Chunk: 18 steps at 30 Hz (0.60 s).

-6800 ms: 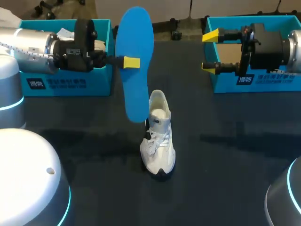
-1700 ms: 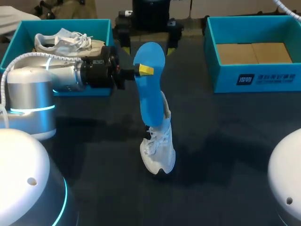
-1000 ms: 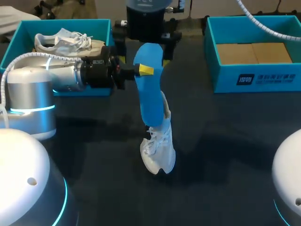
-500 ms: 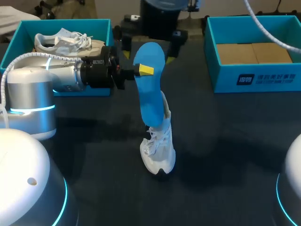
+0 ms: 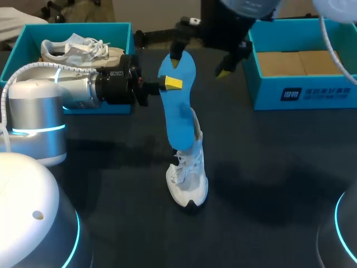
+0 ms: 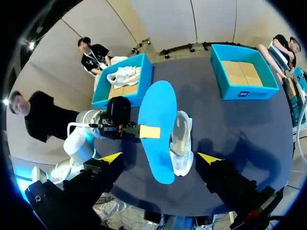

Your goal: Take the shoe out of the shoebox, open the shoe tongue, remove and reinsert the insole, then place the shoe into the shoebox

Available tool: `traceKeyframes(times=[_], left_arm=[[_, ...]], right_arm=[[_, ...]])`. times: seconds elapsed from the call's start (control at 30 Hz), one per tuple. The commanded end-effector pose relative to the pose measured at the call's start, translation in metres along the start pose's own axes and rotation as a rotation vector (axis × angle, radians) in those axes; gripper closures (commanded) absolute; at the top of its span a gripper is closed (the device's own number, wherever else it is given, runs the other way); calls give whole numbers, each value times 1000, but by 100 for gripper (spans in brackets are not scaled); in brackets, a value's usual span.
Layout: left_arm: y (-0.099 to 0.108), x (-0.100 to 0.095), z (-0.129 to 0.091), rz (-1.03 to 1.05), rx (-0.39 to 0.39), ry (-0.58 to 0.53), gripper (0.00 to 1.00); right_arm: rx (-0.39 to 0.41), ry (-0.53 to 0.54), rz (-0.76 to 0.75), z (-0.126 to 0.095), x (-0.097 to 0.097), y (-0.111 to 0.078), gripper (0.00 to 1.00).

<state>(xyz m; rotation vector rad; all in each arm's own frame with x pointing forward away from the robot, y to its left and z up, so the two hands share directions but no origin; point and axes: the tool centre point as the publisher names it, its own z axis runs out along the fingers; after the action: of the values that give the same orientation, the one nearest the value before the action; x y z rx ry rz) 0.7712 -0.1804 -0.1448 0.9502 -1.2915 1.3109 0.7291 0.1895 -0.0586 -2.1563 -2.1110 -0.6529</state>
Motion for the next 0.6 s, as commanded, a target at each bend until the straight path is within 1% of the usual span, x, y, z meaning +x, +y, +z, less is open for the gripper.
traceKeyframes(times=[0.03, 0.13, 0.3, 0.6], left_arm=[[1, 0, 0, 1, 2, 1, 100], [1, 0, 0, 1, 2, 1, 100], [1, 0, 0, 1, 2, 1, 100], [1, 0, 0, 1, 2, 1, 100]], right_arm=[[13, 423, 0, 4, -15, 3, 0], [27, 464, -10, 6, -19, 4, 0], [13, 542, -8, 10, -28, 5, 0], [17, 617, -12, 20, -45, 6, 0]])
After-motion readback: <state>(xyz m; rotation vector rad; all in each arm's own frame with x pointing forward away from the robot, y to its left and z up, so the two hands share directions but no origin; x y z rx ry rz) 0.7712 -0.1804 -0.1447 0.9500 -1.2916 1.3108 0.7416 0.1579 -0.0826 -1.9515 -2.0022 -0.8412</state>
